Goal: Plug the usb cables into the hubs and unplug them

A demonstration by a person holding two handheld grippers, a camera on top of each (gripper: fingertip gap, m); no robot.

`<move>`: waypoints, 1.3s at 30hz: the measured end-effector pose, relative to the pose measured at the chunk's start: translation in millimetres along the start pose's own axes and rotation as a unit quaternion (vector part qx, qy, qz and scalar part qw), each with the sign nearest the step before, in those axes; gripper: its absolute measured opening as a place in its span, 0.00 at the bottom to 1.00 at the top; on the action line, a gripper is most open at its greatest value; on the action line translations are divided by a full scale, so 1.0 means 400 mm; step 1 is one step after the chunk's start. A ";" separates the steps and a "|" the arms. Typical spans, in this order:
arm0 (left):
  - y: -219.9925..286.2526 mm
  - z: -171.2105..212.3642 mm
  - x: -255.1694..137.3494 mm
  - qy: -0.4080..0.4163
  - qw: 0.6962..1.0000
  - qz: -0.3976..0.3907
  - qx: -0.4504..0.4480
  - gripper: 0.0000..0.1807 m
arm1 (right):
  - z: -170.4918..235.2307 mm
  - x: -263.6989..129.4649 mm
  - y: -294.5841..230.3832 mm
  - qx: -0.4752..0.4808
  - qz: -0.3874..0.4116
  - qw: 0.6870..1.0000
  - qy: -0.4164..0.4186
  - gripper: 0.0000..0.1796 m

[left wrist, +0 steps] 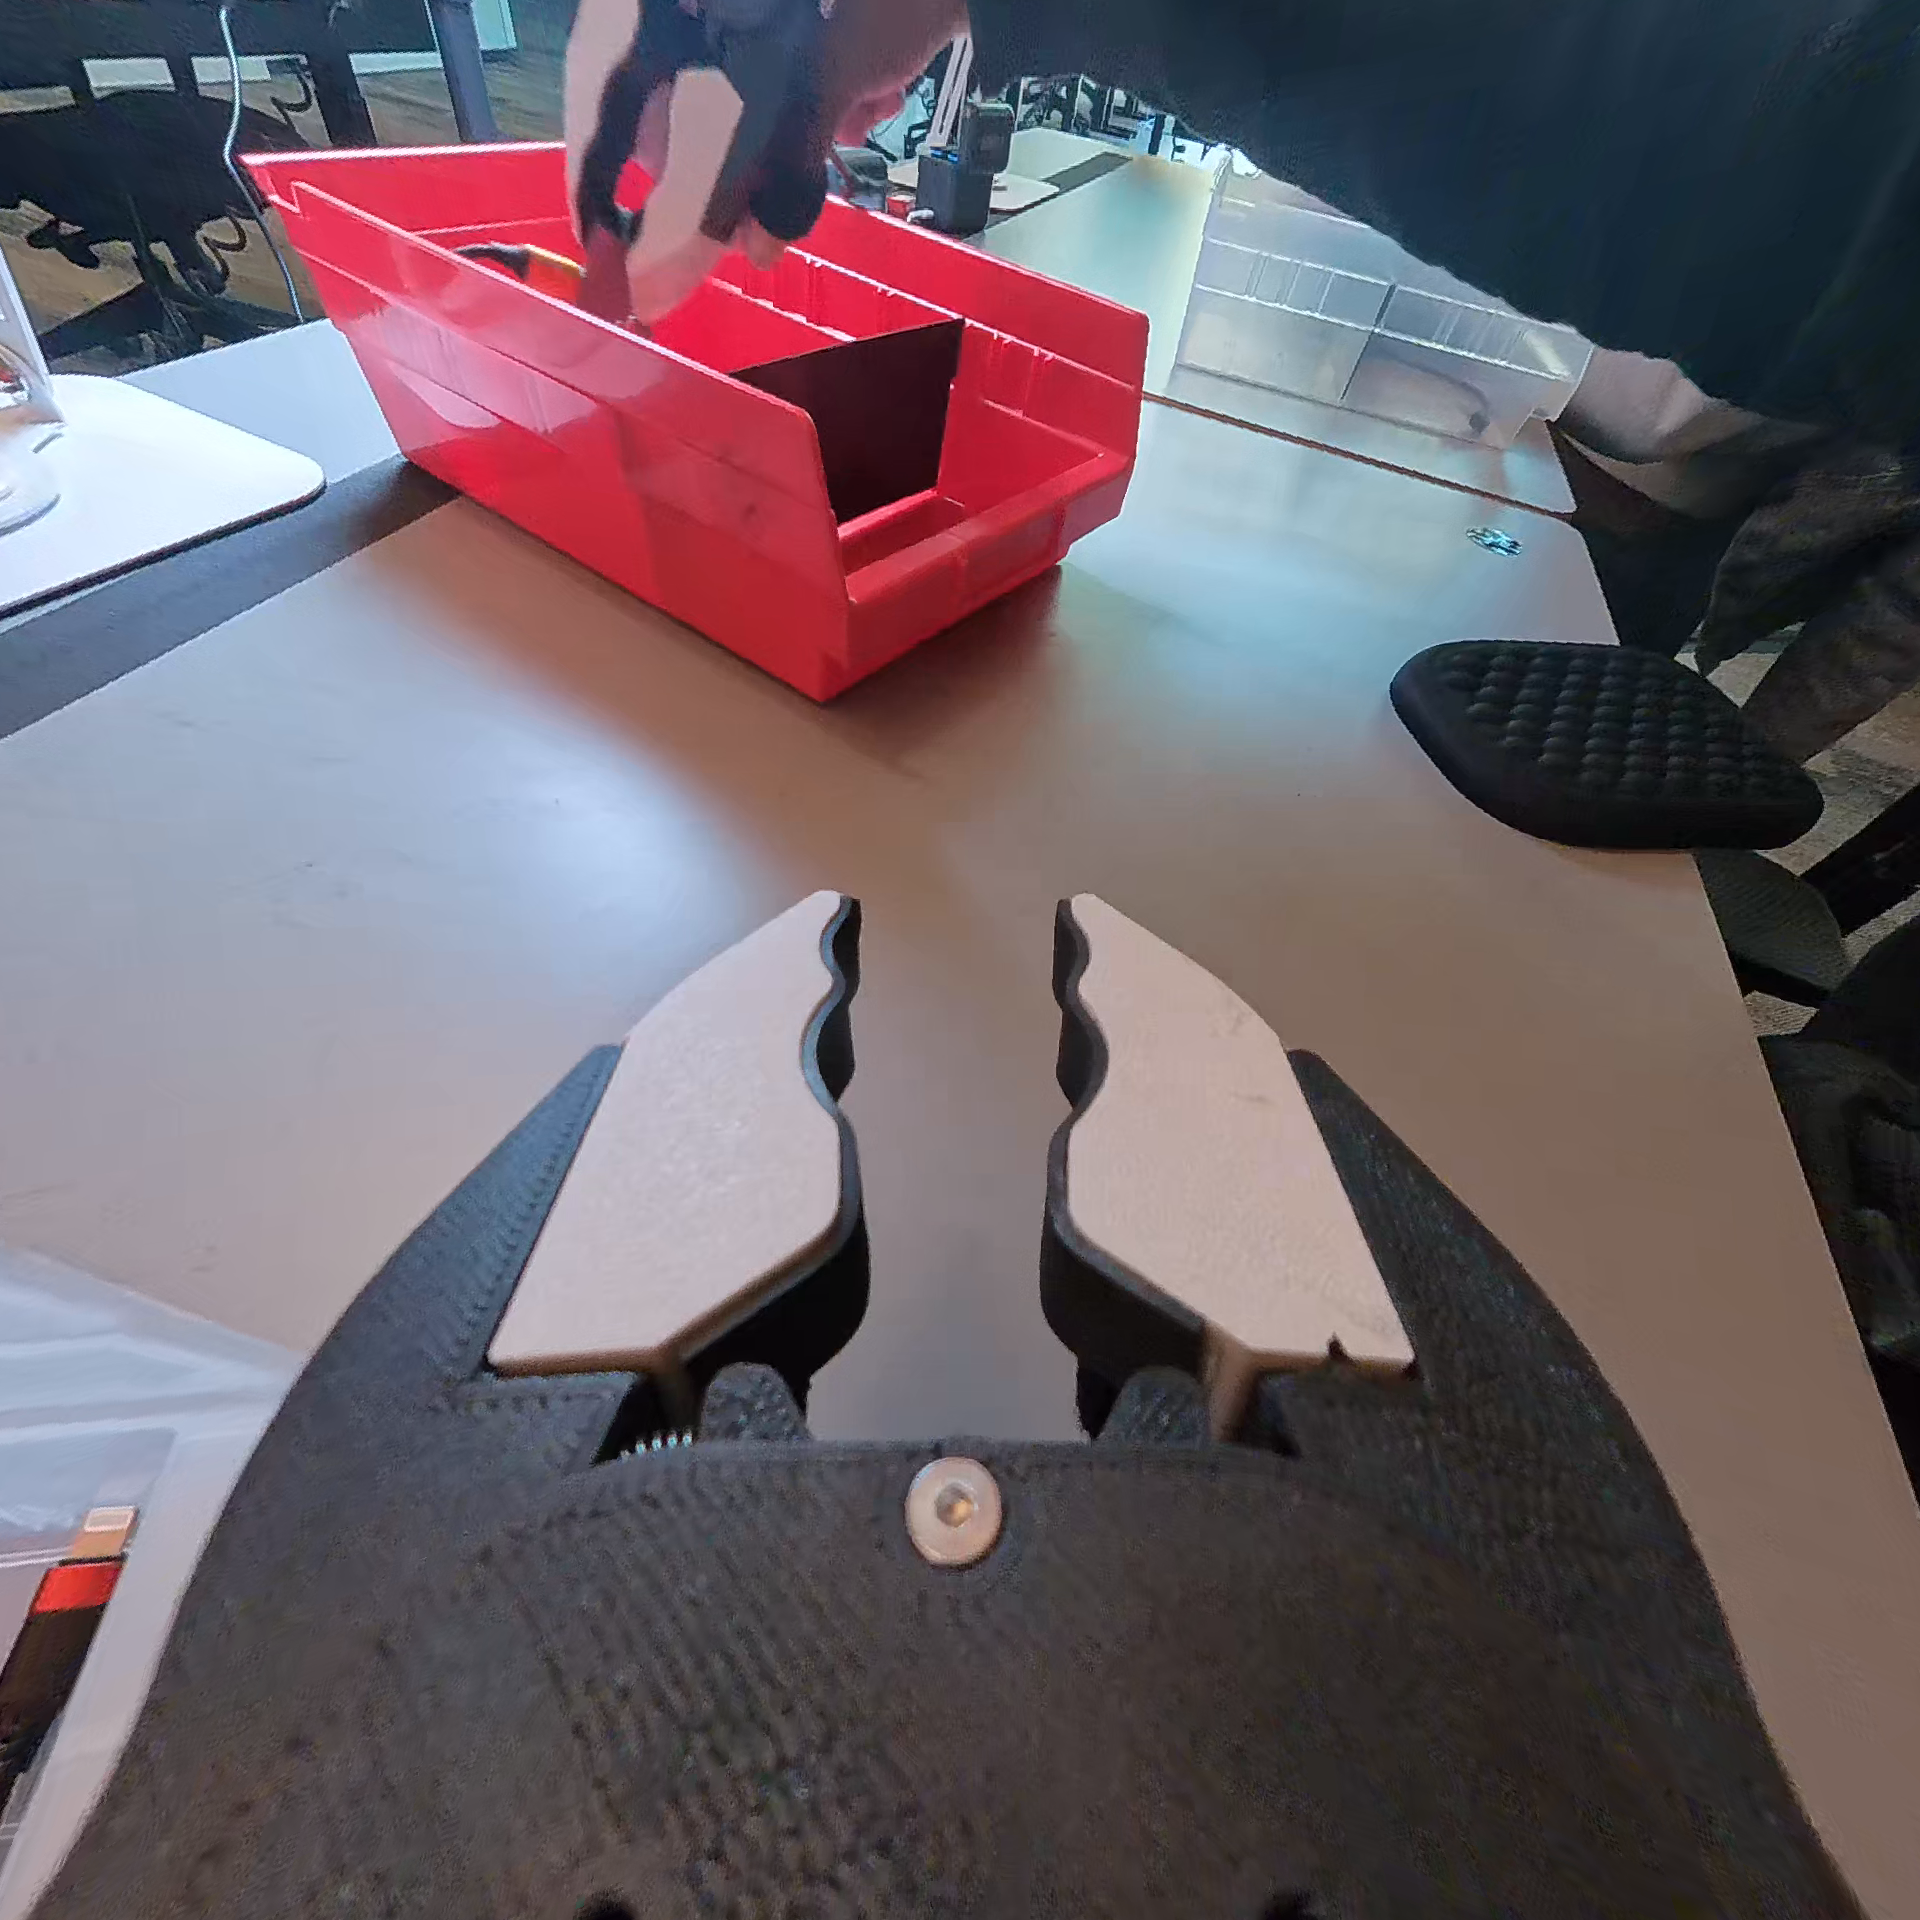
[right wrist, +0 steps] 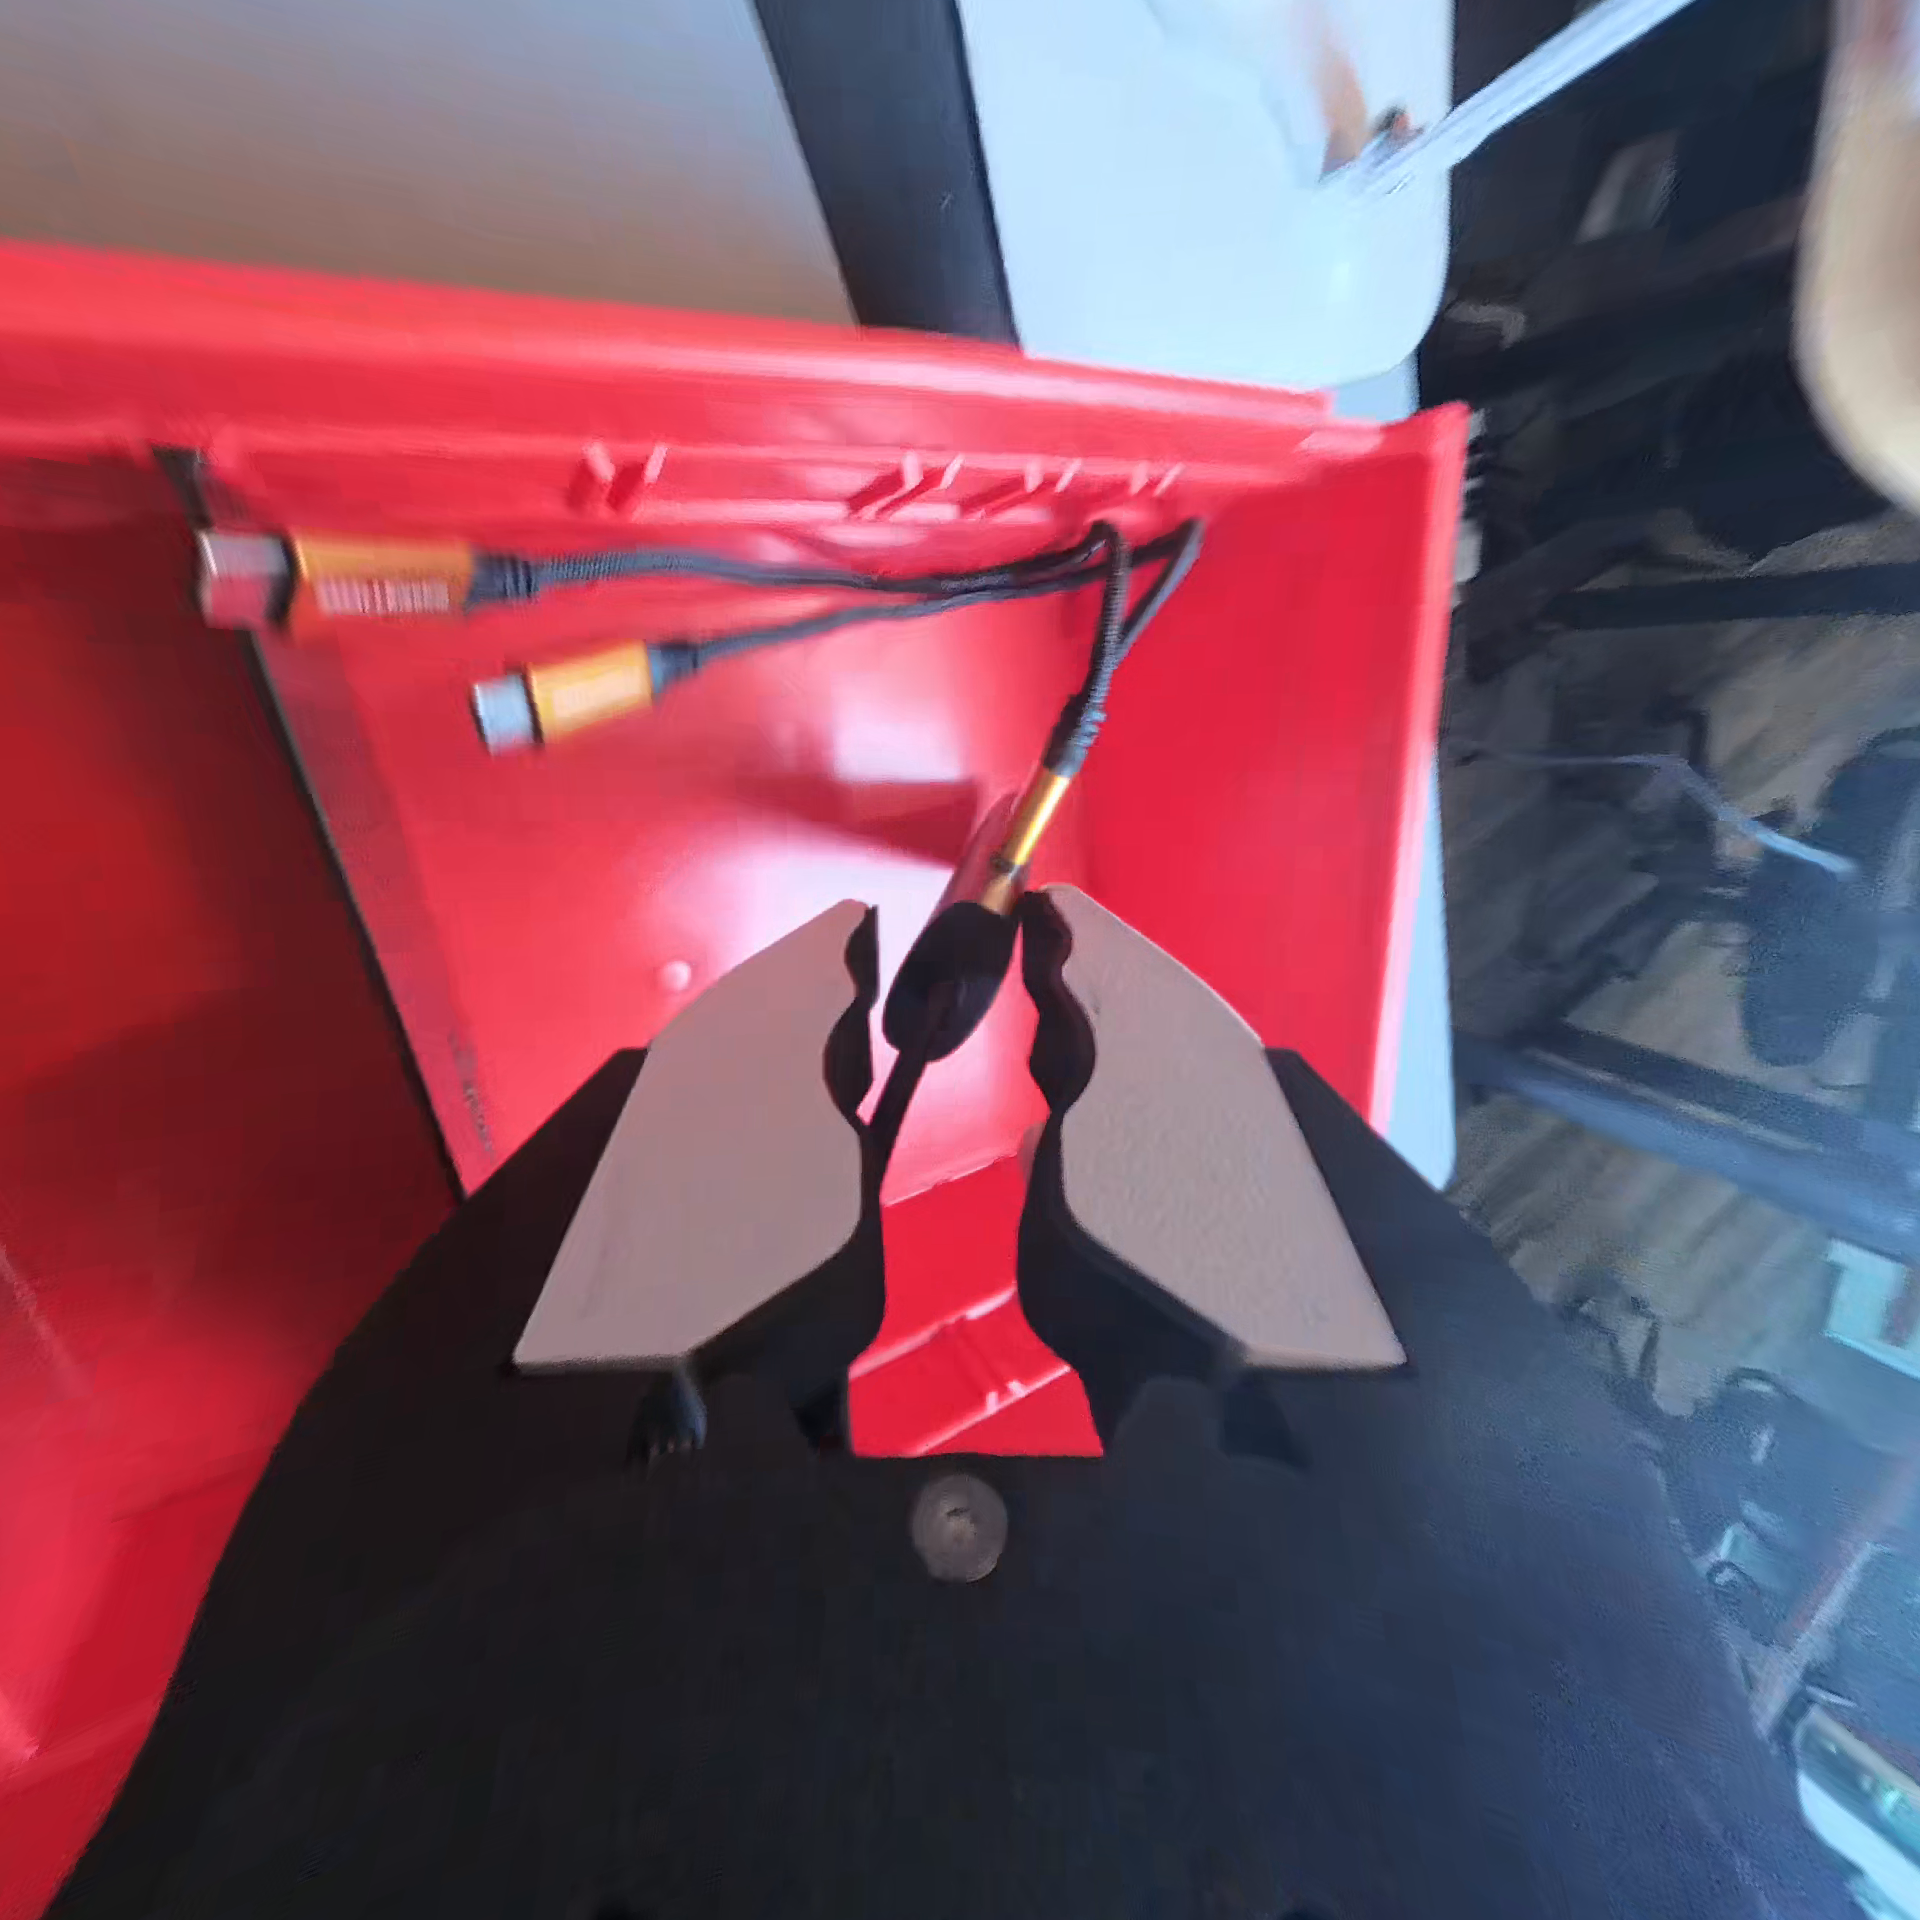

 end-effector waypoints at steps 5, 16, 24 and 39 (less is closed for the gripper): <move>-0.001 0.002 0.000 -0.002 1.000 -0.002 0.002 0.20 | -0.011 -0.052 -0.034 0.034 -0.044 0.998 0.022 0.34; 0.006 0.014 0.015 -0.016 1.000 -0.005 0.005 0.20 | 0.098 -0.296 -0.042 0.068 0.006 0.995 0.068 0.30; 0.005 0.022 0.028 -0.026 1.000 -0.007 0.005 0.20 | 0.366 -0.228 -0.107 0.138 -0.061 0.988 -0.018 0.24; 0.004 0.047 0.045 -0.049 0.999 -0.006 -0.003 0.19 | 0.118 -0.165 0.008 0.034 0.056 0.995 0.070 0.02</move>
Point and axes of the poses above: each gripper's, where its closed fingertips meet, x out along the fingers, z out of its underside, y = z × x across the jaws, the point moved 5 cm from there along -x, back along the fingers
